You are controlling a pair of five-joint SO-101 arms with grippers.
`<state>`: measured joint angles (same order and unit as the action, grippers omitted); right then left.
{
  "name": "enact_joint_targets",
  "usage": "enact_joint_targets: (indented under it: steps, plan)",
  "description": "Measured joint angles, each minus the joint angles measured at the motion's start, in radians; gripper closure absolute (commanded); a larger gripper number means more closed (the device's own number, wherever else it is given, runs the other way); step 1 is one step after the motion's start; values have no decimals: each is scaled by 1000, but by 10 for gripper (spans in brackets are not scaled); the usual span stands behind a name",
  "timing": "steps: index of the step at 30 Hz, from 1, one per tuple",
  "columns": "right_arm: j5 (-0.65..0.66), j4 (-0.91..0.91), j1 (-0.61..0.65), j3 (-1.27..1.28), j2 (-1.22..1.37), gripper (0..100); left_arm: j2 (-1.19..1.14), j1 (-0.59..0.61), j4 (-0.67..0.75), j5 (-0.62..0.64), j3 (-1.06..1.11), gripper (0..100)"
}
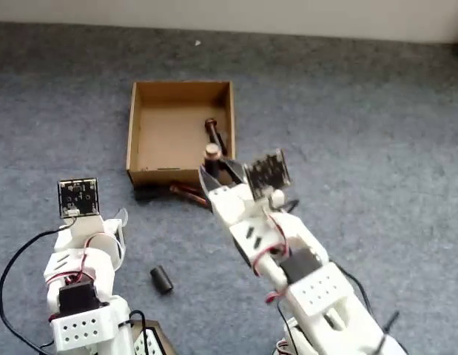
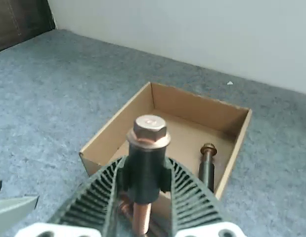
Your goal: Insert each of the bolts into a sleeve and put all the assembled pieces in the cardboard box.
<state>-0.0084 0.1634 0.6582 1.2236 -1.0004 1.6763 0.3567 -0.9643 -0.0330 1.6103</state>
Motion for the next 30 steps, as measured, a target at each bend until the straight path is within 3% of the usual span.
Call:
enact_joint_targets:
  steps: [8, 12, 16, 20, 30]
  plan:
    - [0, -402, -3, -301, 663, 995, 0, 0, 6, -2, 6, 765]
    - [0, -499, -20, -419, 937, 995, 0, 0, 6, -2, 6, 765]
    - [0, -511, -52, -519, 1148, 935, 0, 0, 6, -2, 6, 765]
    - [-5, -477, -69, -563, 1195, 839, 0, 0, 6, -2, 6, 765]
    - [-11, -285, -69, -589, 1143, 840, 0, 0, 6, -2, 6, 765]
